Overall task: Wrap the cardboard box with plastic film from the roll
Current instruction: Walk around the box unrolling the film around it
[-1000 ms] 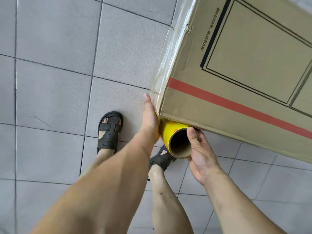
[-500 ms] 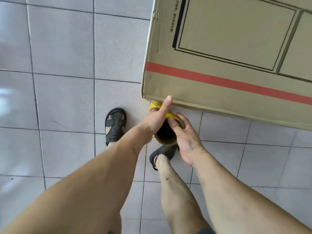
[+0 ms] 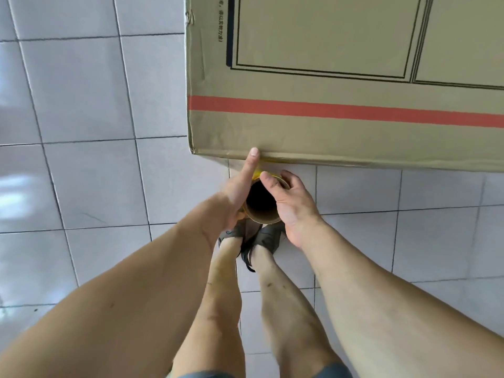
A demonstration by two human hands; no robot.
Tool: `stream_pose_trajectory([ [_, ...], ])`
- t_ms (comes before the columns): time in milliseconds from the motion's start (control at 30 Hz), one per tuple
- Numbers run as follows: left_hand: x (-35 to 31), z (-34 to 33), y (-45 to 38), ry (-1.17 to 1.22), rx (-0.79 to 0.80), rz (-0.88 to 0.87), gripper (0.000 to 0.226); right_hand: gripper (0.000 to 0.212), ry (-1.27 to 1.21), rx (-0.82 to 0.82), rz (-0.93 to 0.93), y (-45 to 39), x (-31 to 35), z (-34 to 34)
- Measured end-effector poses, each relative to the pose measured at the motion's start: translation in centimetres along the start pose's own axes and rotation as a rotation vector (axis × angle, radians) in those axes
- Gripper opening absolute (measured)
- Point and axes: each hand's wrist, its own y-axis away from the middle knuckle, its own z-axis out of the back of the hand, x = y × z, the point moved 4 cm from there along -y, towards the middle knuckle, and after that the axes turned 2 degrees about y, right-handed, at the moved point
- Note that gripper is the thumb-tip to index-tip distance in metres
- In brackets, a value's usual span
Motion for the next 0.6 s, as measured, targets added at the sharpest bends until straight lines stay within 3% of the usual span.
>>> stream_pose_trajectory([
  [67,-0.6,-0.2,-0.4,-0.070,-0.048,-0.044,0.132,0.073,-0.035,0.007,-0.012,0.1,-0.6,0.2],
  [167,-0.9,-0.6,-0.4,-0.068,0.003,-0.020,0.118,0.088,-0.067,-0.003,-0.038,0.4,-1.3,0.3],
  [333,-0.6,-1.5,-0.6,-0.023,0.127,0.072,0.111,0.070,-0.036,-0.087,-0.016,0.5,-0.2,1.5],
  [433,-1.0,-2.2,-0.5,-0.157,0.060,0.051,0.118,0.069,-0.033,-0.080,-0.008,0.5,-0.5,2.0],
  [533,-1.7,-2.6,-0.9,-0.170,0.013,-0.023,0.127,0.082,-0.087,-0.057,-0.033,0.4,-1.4,2.0],
  [600,-1.3,-2.8,-1.4,-0.083,0.041,-0.004,0.120,0.092,-0.108,-0.060,-0.042,0.3,-1.6,2.2],
])
